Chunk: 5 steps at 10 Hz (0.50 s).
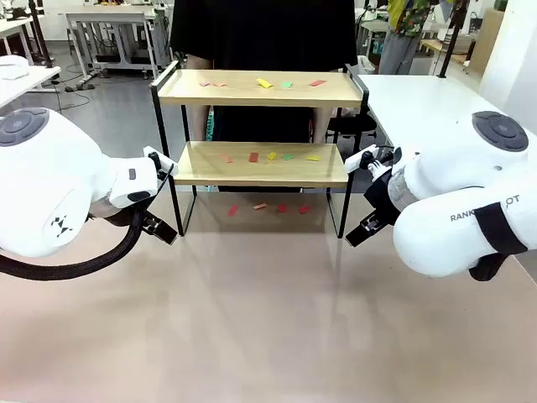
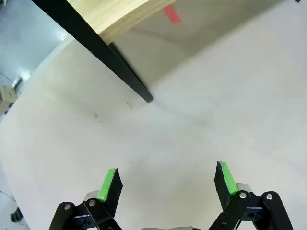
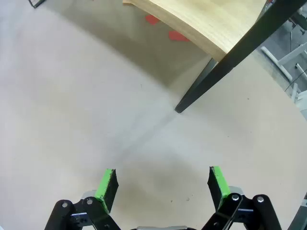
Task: Clean the shelf.
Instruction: Pick up the Duster handed by the human.
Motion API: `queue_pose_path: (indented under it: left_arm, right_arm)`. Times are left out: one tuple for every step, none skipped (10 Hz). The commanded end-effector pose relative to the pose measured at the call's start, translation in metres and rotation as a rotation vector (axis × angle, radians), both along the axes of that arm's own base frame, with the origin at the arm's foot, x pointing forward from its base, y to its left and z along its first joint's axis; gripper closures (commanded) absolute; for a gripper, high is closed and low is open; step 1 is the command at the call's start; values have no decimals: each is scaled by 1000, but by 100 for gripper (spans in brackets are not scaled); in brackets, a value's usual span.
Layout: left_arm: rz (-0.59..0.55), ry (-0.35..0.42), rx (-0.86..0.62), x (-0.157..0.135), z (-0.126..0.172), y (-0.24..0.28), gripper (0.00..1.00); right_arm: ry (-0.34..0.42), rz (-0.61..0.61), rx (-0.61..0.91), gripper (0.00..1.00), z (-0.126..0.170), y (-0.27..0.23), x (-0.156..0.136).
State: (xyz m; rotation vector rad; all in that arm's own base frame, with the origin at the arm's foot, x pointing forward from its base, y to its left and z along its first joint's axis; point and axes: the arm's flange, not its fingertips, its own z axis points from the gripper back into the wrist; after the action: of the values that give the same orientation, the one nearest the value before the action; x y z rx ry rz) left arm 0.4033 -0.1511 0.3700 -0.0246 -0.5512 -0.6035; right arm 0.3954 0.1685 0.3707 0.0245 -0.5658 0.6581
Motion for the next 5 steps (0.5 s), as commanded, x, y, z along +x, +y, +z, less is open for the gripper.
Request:
queue_pose_path:
  left_arm:
    - [0,0,0,0,0,0,0]
    - [0,0,0,0,0,0,0]
    - [0,0,0,0,0,0,0]
    - [0,0,0,0,0,0,0]
    - [0,0,0,0,0,0,0]
  right_arm:
    - [0,0,0,0,0,0,0]
    - [0,0,0,0,0,0,0]
    - [0,0,0,0,0,0,0]
    - [0,0,0,0,0,0,0]
    - [0,0,0,0,0,0,0]
